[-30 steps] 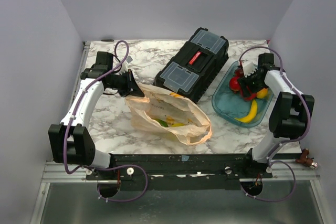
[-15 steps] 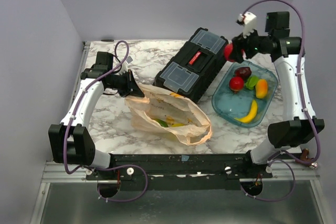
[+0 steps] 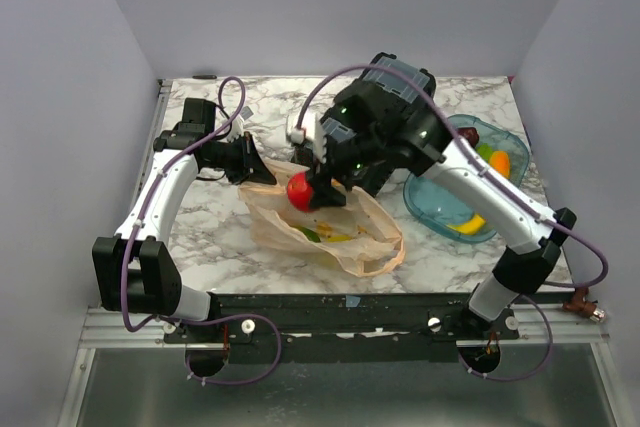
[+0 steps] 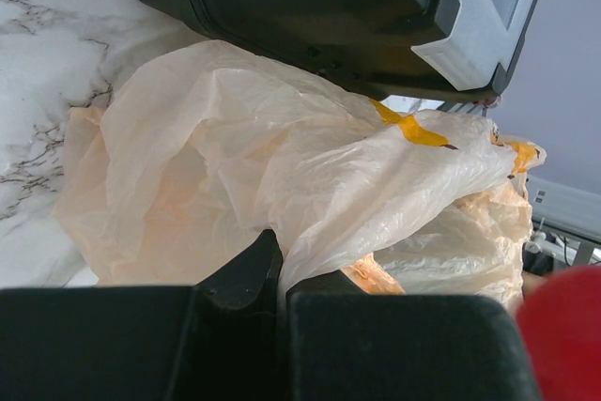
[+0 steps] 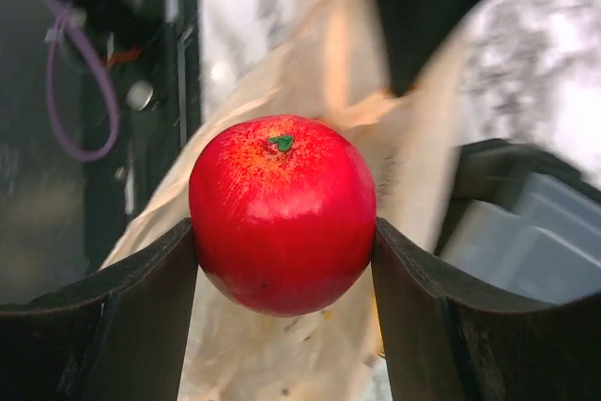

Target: Place the fake fruits into the plastic bag and tie a complex knot

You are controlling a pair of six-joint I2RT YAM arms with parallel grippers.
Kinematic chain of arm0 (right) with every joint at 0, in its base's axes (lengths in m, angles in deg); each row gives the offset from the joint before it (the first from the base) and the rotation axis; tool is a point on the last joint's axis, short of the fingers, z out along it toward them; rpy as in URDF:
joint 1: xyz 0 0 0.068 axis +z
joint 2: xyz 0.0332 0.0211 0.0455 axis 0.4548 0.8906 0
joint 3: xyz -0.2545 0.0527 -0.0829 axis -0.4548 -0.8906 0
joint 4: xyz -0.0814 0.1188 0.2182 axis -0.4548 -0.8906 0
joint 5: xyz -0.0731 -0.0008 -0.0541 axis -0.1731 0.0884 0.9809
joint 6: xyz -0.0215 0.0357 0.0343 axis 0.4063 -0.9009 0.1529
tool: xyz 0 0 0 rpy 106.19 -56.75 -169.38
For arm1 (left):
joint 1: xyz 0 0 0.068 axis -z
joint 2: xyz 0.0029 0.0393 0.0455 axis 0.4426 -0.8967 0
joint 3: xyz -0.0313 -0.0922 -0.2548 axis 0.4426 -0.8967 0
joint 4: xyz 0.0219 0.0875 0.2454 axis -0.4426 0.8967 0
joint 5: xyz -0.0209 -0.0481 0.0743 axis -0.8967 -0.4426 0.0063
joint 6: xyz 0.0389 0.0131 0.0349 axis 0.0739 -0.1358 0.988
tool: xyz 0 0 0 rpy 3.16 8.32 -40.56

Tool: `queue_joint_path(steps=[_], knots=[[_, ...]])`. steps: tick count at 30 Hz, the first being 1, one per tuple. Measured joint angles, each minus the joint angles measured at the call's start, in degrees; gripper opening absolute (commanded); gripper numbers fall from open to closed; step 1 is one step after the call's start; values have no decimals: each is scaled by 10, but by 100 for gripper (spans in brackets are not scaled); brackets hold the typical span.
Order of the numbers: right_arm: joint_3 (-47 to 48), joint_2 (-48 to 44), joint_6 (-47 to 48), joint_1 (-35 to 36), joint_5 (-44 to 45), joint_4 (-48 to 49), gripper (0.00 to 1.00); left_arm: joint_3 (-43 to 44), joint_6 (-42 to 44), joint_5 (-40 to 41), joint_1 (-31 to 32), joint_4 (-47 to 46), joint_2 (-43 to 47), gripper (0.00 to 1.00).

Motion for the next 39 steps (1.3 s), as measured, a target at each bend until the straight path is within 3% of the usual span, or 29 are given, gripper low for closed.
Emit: queue_joint_path(steps=[4, 10, 17, 19, 24, 26, 33, 39], knots=[[-114, -1, 31, 56, 29, 6, 41, 0, -1, -3, 0, -3, 0, 0], [-258, -6, 73, 51, 100, 28, 41, 0, 0, -3, 0, -4, 3, 0], [-370, -35, 119, 60, 150, 51, 50, -3, 0, -3, 0, -4, 5, 0], [-381, -45, 128, 66, 158, 59, 53, -5, 0, -3, 0, -4, 5, 0], [-383, -49, 142, 70, 163, 68, 76, -8, 0, -3, 0, -8, 5, 0], [-383, -49, 144, 70, 162, 68, 81, -8, 0, -3, 0, -8, 5, 0], [-354, -49, 129, 70, 158, 62, 90, -8, 0, -3, 0, -9, 5, 0], [-296, -59, 83, 70, 138, 62, 91, -12, 0, -3, 0, -9, 9, 0]])
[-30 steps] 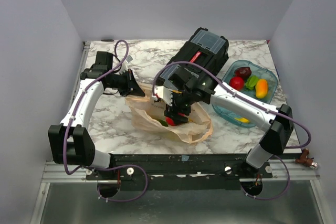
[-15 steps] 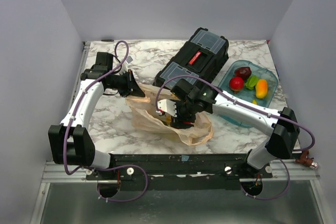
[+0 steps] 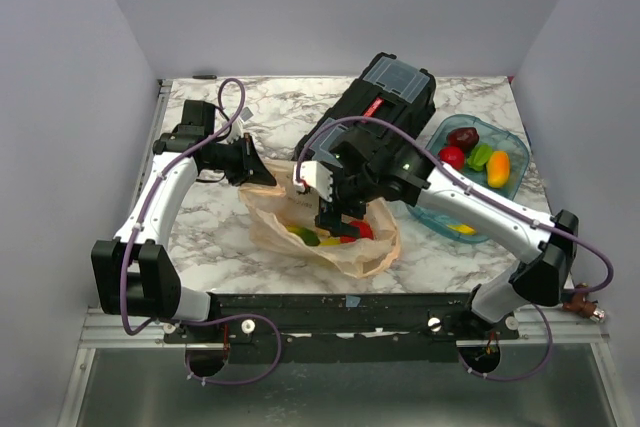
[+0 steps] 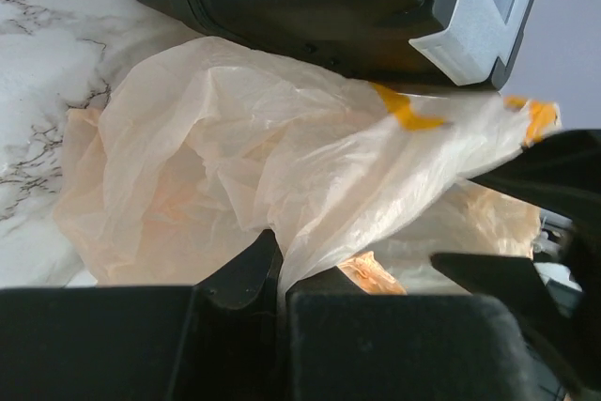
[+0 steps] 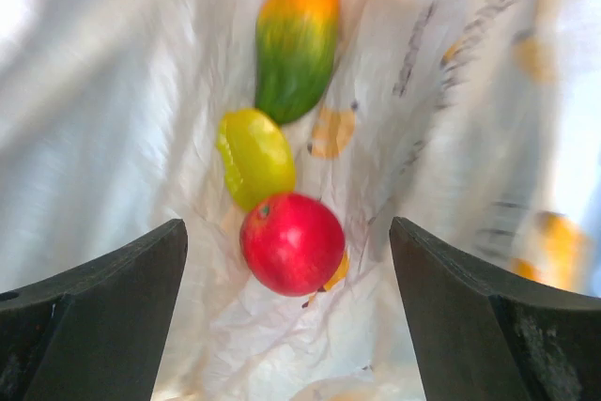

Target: Place the fake fruits into the plastic bag and tie a complex knot

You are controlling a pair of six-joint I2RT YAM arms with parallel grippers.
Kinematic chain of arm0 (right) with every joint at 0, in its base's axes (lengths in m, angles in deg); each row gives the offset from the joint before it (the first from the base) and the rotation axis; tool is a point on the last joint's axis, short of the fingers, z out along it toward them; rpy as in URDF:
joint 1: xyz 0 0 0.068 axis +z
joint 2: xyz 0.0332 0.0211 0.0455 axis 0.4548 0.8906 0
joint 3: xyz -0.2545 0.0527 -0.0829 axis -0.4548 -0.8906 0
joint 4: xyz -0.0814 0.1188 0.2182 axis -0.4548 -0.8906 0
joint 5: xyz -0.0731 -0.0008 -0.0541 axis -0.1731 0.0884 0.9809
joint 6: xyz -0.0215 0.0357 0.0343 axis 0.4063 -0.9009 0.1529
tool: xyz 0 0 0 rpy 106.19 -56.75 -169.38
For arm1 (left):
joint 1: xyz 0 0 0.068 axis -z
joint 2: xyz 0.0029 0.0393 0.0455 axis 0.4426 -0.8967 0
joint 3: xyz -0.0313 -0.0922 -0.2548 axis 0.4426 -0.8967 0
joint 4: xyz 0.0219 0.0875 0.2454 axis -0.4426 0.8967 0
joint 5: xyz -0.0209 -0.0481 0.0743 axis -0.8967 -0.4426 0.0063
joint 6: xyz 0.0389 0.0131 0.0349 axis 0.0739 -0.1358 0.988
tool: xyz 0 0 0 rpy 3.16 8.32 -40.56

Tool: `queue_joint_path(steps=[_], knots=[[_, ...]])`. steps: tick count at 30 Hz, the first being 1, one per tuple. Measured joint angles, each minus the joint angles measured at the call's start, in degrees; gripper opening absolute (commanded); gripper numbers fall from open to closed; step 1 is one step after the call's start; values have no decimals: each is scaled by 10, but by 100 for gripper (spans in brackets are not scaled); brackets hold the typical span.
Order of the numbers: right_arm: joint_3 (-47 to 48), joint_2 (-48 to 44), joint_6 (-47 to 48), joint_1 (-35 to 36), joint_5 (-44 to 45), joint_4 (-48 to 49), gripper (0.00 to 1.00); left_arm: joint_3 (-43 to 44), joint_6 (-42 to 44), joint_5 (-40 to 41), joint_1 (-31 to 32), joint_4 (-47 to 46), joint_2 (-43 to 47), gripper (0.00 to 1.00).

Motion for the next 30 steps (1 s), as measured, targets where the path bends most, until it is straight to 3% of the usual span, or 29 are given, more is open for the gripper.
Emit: queue_joint_path(steps=[7, 10, 15, 19, 21, 25, 30], knots=[[128, -42, -87, -13, -41, 5, 92, 0, 0, 0, 0, -1, 2, 0], [189, -49, -143, -54, -69, 11, 92, 0, 0, 0, 0, -3, 2, 0], [253, -45, -227, -294, -145, 21, 92, 0, 0, 0, 0, -4, 2, 0], [245, -21, -251, -520, -191, 9, 91, -2, 0, 0, 0, -4, 3, 0], [227, -10, -241, -597, -186, -8, 91, -2, 0, 0, 0, -3, 4, 0], [174, 19, -200, -698, -136, -38, 87, -2, 0, 0, -1, -3, 6, 0], [83, 38, -163, -733, -49, -23, 85, -5, 0, 0, -2, -7, 6, 0]])
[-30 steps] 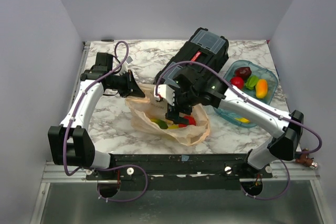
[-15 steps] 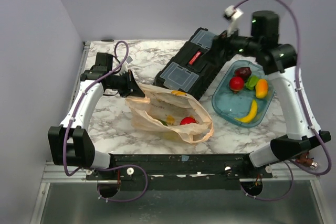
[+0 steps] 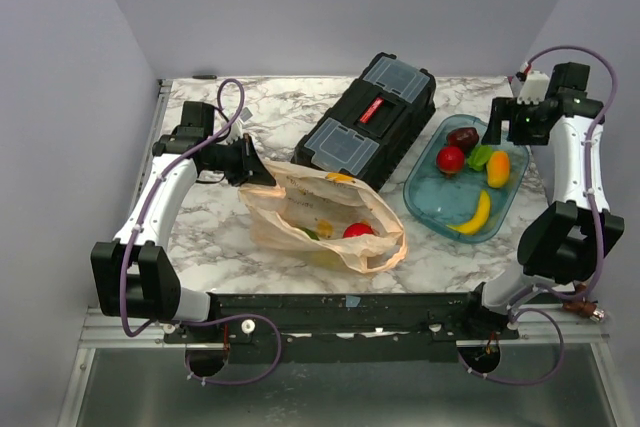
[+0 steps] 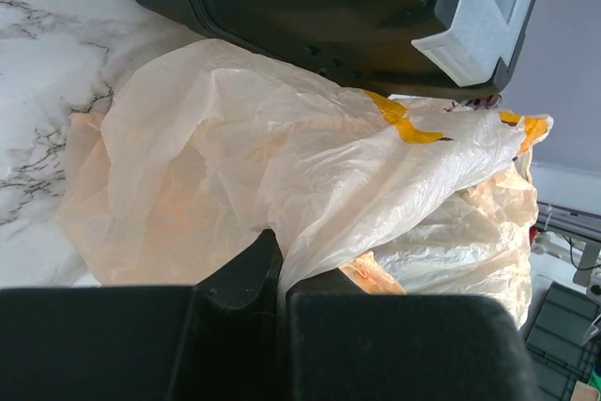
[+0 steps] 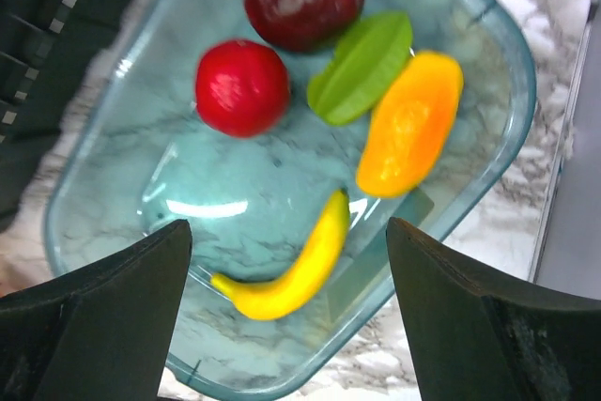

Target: Place the fake fruits into the plastic bag and tie a complex knot

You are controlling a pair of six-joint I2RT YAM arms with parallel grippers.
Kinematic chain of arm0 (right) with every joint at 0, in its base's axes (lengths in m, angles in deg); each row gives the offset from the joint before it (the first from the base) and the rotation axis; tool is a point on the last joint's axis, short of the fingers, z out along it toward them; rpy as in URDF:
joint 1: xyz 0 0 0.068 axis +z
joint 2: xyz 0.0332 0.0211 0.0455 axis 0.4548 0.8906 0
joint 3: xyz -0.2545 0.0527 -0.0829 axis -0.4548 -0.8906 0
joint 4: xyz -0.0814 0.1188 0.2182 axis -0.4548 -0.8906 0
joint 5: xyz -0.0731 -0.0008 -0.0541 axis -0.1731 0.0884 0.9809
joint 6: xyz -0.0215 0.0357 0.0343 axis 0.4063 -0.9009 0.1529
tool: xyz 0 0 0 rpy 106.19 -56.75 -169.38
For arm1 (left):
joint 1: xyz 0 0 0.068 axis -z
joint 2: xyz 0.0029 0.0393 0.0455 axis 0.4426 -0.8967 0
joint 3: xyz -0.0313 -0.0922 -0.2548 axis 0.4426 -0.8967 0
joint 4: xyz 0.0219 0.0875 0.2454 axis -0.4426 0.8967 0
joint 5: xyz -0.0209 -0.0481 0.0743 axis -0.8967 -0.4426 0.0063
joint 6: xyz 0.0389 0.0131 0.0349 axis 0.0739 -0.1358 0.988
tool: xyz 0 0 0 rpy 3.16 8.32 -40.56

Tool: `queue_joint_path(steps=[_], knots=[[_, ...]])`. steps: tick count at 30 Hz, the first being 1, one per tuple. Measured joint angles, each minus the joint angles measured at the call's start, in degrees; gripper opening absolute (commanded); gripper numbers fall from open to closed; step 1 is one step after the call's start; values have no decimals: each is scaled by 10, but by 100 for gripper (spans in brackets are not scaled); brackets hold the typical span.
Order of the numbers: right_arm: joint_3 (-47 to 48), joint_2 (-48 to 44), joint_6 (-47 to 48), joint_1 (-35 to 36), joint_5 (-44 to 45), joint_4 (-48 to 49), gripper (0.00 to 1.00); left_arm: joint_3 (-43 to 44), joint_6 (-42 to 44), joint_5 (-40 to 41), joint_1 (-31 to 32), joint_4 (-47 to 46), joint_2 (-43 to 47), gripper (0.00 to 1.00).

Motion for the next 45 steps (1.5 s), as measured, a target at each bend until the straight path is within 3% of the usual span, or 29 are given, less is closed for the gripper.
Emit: queue_joint_path(steps=[16, 45], knots=[[-77, 106, 26, 2, 147, 99, 71, -6, 0, 0, -4, -9, -1, 0], [-140, 165, 19, 3, 174, 181, 58, 3, 7, -5, -10, -9, -26, 0]])
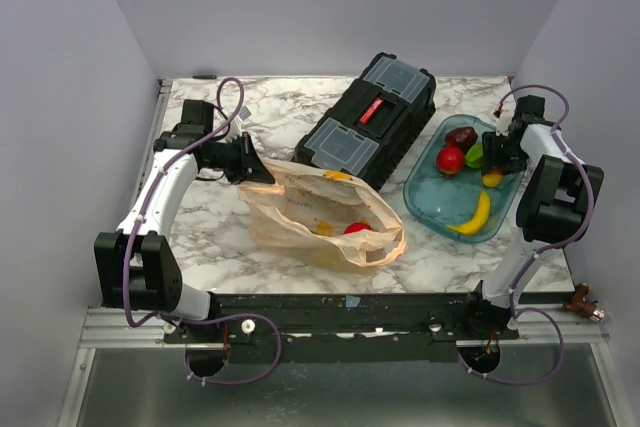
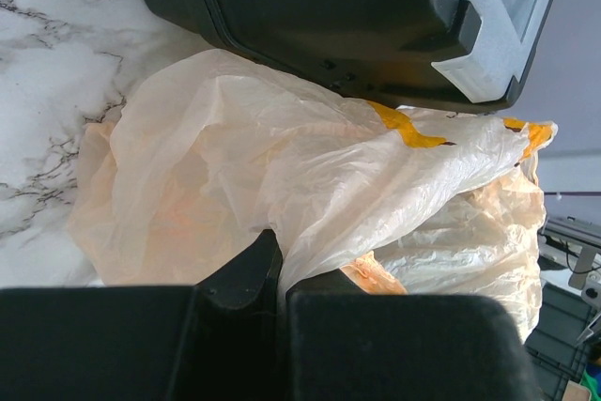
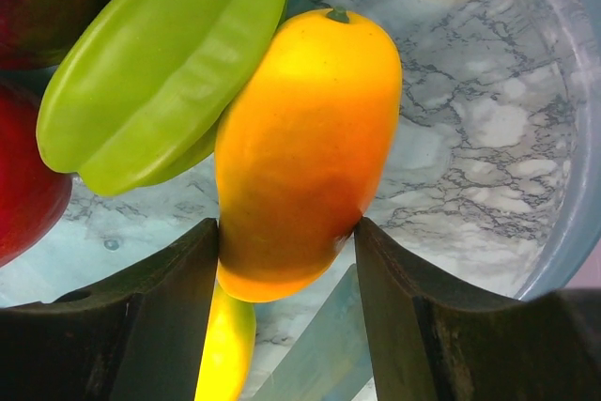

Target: Place the fake fruits into the plastic bag and tie a complex knot

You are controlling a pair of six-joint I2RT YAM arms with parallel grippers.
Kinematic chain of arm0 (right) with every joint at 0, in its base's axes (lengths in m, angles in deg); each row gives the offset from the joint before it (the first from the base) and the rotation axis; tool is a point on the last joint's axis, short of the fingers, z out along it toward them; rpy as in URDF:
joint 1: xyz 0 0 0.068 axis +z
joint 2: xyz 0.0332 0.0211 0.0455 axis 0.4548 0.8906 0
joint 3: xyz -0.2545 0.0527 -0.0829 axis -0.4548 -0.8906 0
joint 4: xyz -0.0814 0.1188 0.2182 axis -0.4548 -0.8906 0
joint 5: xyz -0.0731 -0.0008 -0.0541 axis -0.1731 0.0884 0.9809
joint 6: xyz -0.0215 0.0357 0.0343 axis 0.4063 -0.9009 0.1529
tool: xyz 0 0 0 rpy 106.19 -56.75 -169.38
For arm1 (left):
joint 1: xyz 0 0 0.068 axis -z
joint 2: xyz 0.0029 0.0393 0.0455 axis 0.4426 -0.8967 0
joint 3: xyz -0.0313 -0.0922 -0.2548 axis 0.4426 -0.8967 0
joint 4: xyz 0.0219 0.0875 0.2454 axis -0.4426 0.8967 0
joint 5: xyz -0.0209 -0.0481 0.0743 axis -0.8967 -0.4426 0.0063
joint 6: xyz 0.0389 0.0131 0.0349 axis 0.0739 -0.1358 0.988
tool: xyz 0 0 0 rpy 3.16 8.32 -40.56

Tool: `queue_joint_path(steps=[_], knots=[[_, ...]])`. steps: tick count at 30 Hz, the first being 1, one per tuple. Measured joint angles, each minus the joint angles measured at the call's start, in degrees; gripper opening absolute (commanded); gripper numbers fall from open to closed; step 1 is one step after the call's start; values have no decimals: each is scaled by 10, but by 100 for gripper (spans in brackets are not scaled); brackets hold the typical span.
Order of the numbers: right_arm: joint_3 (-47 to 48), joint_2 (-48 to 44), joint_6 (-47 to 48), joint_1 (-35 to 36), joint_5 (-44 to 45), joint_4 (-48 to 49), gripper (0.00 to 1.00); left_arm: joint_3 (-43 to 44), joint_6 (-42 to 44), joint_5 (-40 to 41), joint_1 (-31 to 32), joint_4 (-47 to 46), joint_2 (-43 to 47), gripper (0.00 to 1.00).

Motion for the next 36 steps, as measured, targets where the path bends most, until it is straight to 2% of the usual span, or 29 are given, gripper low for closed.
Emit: queue_joint_path(steps=[6, 11, 17, 24, 26, 31, 34, 36], knots=[[-2, 0, -10, 0, 1, 8, 58, 0, 1, -1, 0, 0, 0, 0], [-2, 0, -10, 0, 2, 13, 39, 0, 2, -1, 0, 0, -1, 0], [2, -37, 10, 0, -9, -14, 37, 0, 2, -1, 0, 0, -1, 0], [138, -144, 41, 24, -139, -110, 36, 0, 2, -1, 0, 0, -1, 0], [181, -171, 41, 68, -177, -130, 36, 0, 3, -1, 0, 0, -1, 0], [266, -198, 24, 325, -260, -137, 36, 0, 9, -2, 0, 3, -1, 0], [273, -192, 26, 477, -277, -139, 36, 1, 12, -3, 0, 5, -1, 0], [269, -184, 36, 552, -277, -143, 36, 2, 14, -3, 0, 7, -1, 0]])
